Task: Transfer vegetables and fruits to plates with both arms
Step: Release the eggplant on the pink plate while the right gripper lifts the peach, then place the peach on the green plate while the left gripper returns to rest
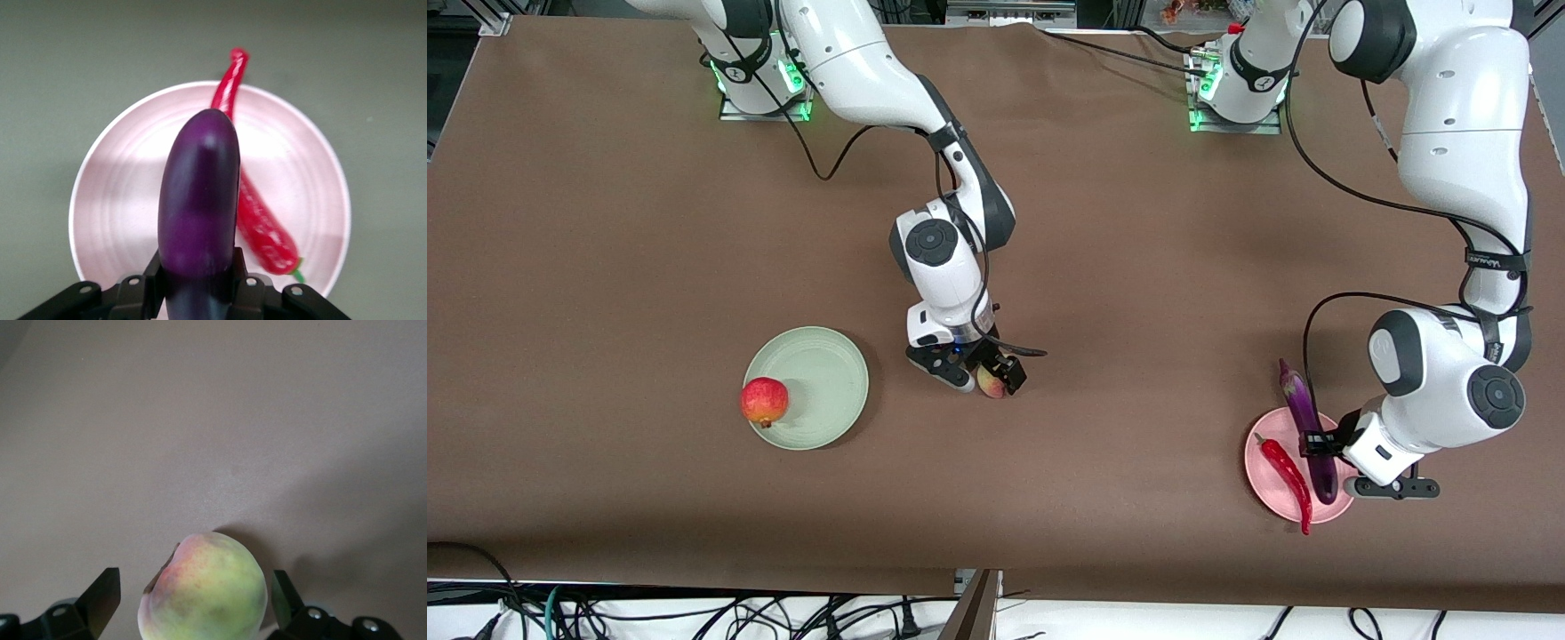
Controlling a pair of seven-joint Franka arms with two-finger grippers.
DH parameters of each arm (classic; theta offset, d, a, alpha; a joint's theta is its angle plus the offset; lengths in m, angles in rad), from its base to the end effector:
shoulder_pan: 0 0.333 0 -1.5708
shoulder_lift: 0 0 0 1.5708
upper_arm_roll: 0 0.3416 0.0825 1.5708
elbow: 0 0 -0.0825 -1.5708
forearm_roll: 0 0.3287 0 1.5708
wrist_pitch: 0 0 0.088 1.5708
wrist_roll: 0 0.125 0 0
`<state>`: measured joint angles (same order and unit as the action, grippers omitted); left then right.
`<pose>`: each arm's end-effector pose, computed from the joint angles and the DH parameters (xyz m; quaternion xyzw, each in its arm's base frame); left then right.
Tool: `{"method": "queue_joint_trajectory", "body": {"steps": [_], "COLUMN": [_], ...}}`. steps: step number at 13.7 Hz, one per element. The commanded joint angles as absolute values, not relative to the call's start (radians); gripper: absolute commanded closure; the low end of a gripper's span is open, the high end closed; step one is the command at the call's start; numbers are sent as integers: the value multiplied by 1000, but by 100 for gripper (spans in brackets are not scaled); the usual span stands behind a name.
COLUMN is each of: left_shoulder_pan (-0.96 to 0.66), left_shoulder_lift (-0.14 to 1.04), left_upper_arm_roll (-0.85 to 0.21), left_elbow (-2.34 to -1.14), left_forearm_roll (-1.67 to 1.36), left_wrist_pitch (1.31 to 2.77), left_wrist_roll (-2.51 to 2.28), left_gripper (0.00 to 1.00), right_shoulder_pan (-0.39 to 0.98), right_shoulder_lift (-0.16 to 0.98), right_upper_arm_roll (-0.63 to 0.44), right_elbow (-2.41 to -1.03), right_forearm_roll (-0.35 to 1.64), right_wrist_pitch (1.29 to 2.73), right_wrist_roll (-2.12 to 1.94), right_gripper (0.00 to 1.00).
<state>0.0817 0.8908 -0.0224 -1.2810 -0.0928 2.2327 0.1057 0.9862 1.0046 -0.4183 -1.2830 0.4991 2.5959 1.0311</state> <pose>0.7295 0.0438 0.2467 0.9984 0.0086 0.0341 0.0433 0.5823 0.4906 0.2389 -0.9373 0.2865 -0.1290 0.1508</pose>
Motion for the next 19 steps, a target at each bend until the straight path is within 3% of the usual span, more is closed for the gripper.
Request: {"method": "queue_joint_trajectory", "body": {"steps": [1, 2, 3, 8, 9, 12, 13, 15, 19], "left_shoulder_pan": [81, 81, 80, 78, 78, 68, 69, 72, 72], "left_shoulder_lift": [905, 905, 905, 897, 893, 879, 877, 833, 590], "left_upper_arm_roll": [-32, -32, -32, -32, -32, -37, -38, -41, -40], "left_elbow": [-1264, -1258, -1250, -1207, -1204, -1100, -1068, -1077, -1259], "left_forearm_roll": [-92, -92, -94, -90, -89, -89, -87, -89, -75], "left_wrist_pitch": [2230, 2240, 2243, 2224, 2211, 2027, 1979, 1962, 1957], "left_wrist_roll": [118, 121, 121, 121, 121, 117, 117, 117, 117], "left_gripper": [74, 48, 2, 0, 0, 0, 0, 0, 0], "right_shoulder_pan": [983, 982, 982, 986, 986, 971, 962, 948, 882], "right_shoulder_lift": [1025, 1025, 1025, 1020, 1019, 990, 974, 919, 754], "right_upper_arm_roll": [-417, -417, -417, -416, -417, -417, -417, -423, -471], "right_elbow": [-1255, -1256, -1258, -1261, -1262, -1262, -1262, -1262, -1334], "right_forearm_roll": [508, 509, 509, 518, 517, 529, 532, 531, 531], "right_wrist_pitch": [2609, 2609, 2609, 2611, 2611, 2599, 2574, 2475, 2211], "right_wrist_roll": [1049, 1048, 1049, 1052, 1043, 1031, 1031, 1010, 811], "right_gripper": [0, 0, 0, 2, 8, 67, 80, 91, 91]}}
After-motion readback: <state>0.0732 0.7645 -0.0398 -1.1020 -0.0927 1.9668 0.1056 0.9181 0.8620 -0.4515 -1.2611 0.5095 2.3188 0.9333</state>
